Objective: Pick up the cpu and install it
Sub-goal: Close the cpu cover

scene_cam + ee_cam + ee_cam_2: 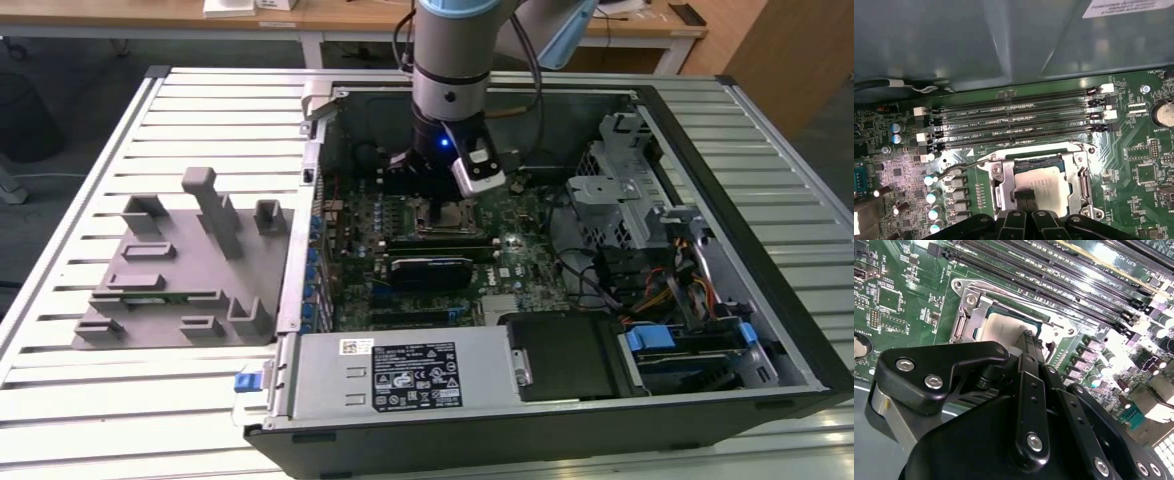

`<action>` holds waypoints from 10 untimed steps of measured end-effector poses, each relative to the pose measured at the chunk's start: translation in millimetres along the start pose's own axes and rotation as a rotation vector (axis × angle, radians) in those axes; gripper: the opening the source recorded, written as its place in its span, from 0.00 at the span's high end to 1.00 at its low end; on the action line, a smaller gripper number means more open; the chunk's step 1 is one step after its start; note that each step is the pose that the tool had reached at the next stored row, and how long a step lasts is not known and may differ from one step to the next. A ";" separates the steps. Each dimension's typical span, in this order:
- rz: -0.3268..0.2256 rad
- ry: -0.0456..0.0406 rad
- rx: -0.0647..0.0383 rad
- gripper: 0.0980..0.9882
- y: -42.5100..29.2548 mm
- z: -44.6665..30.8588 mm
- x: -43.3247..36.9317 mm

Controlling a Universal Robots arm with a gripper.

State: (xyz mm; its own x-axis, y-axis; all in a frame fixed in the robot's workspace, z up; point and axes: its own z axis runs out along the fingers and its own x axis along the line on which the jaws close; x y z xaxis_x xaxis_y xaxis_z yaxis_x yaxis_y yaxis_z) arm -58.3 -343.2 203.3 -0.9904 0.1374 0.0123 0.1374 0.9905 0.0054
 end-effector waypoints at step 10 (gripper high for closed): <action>0.000 -0.0014 -0.001 0.99 -1.2 -1.1 8.9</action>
State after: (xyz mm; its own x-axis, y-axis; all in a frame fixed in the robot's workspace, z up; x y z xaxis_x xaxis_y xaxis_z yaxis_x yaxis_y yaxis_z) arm -67.3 -343.2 204.5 -0.9905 0.1373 0.0109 0.1374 0.9905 0.0064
